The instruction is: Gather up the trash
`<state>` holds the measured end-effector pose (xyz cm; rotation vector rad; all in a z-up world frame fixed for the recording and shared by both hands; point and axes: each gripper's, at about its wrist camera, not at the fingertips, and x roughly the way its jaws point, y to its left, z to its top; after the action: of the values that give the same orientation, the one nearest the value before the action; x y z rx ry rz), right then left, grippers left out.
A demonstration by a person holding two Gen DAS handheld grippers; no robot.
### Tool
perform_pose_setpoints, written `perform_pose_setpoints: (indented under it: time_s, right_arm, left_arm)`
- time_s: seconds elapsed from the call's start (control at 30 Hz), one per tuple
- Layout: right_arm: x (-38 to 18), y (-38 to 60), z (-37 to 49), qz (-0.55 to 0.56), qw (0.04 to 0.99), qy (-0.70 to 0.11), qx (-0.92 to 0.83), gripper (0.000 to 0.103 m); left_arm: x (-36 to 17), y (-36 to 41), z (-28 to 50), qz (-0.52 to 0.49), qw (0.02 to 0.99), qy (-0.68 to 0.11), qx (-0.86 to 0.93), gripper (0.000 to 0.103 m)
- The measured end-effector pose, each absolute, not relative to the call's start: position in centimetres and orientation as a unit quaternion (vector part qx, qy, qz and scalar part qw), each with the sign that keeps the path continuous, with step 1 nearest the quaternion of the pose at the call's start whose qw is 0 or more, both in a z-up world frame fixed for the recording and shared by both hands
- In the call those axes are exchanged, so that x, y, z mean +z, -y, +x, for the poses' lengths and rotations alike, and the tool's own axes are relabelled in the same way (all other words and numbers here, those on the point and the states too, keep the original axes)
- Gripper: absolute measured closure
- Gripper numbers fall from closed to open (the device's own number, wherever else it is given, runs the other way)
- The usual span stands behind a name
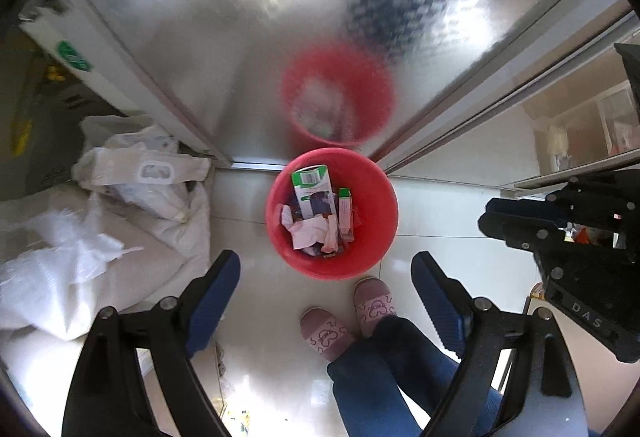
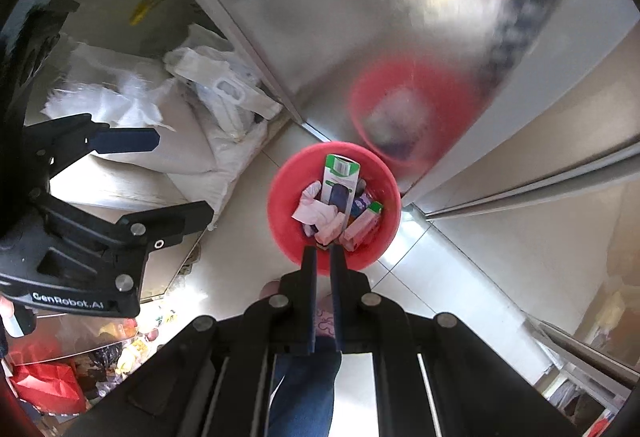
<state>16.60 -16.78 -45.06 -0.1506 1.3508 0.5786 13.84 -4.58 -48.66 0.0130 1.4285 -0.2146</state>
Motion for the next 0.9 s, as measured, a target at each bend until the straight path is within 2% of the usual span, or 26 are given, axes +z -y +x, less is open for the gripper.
perform_pose_setpoints:
  time_s: [0.13, 0.2, 0.27, 0.4, 0.43, 0.6, 0.67, 0.9]
  right_arm:
    - [-40.2, 17.0, 15.3, -0.071, 0.748, -0.606, 0.261, 0.097]
    - [-37.5, 17.4, 14.6, -0.073, 0.756, -0.597, 0.257, 0.094]
    - [-34.8, 17.9, 13.8, -0.073, 0.764, -0.588, 0.256, 0.081]
    - [-29.2, 18.8, 12.4, -0.080, 0.785, -0.560, 0.252, 0.069]
    - [-27.9, 18.9, 12.1, -0.079, 0.790, -0.554, 0.252, 0.063]
    - [-21.8, 19.8, 10.9, -0.075, 0.817, -0.514, 0.251, 0.050]
    - [-19.6, 20.0, 10.3, -0.073, 0.827, -0.497, 0.251, 0.042]
    - [-14.1, 20.9, 8.1, -0.064, 0.853, -0.457, 0.246, 0.030]
  left_arm:
    - [-43.8, 4.1, 12.7, -0.001, 0.763, -0.640, -0.090, 0.016]
    - [-41.1, 4.0, 12.1, -0.004, 0.769, -0.634, -0.084, 0.015]
    - [-38.0, 3.7, 11.4, -0.011, 0.776, -0.626, -0.075, 0.015]
    - [-31.6, 3.6, 9.6, -0.024, 0.799, -0.598, -0.061, 0.015]
    - [-30.1, 3.7, 9.1, -0.020, 0.802, -0.594, -0.056, 0.015]
    - [-23.8, 4.0, 7.0, -0.025, 0.818, -0.572, -0.048, 0.014]
    - [-21.6, 4.0, 6.1, -0.023, 0.828, -0.560, -0.039, 0.014]
    - [-14.7, 3.5, 2.9, -0.025, 0.866, -0.500, -0.014, 0.014]
